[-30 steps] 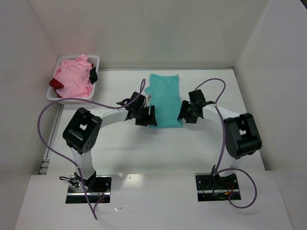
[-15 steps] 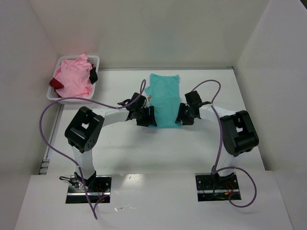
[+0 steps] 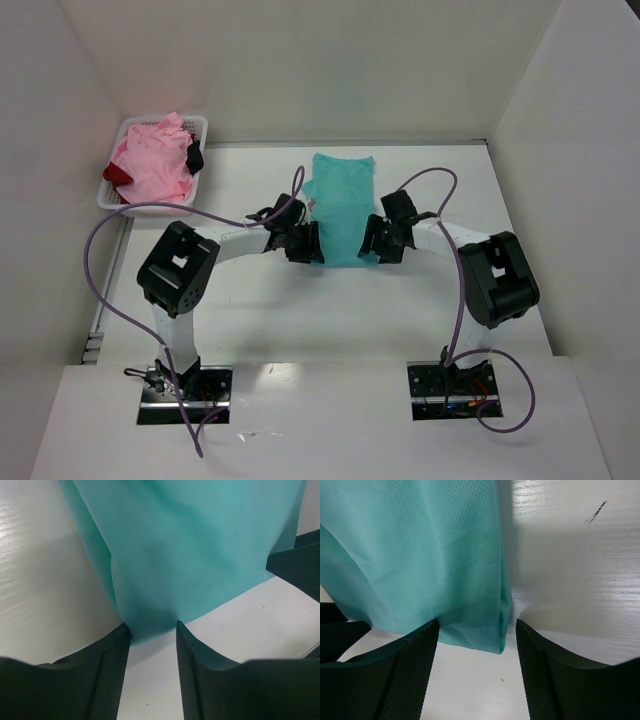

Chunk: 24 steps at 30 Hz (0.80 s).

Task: Fold and stack the t-shirts
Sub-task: Grab one side of the 2/3 rectangular tshirt with both arms

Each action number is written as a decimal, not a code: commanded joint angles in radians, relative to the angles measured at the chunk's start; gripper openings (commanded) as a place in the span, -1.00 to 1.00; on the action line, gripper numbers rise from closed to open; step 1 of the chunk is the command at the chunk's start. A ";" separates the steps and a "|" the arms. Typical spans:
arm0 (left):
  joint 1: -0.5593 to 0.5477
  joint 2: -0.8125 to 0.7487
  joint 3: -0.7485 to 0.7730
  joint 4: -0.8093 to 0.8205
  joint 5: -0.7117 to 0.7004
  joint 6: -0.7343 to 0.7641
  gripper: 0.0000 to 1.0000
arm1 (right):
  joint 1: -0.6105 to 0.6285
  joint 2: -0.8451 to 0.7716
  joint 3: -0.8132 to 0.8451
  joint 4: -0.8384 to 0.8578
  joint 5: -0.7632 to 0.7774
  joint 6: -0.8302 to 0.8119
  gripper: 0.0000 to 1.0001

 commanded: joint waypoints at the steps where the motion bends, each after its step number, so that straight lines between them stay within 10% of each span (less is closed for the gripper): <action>1: 0.002 0.022 0.004 0.014 -0.001 -0.011 -0.05 | 0.009 -0.030 -0.002 -0.029 0.004 0.015 0.36; 11: 0.002 0.031 0.004 0.014 0.008 -0.011 -0.45 | 0.009 -0.030 -0.031 -0.017 -0.016 0.035 -0.09; 19: 0.002 0.018 0.013 -0.004 0.008 0.007 -0.86 | 0.009 -0.010 -0.031 -0.029 -0.016 0.035 -0.99; 24: 0.002 -0.062 -0.027 -0.030 -0.003 0.007 -0.94 | 0.009 -0.072 -0.051 -0.078 -0.007 0.045 -0.99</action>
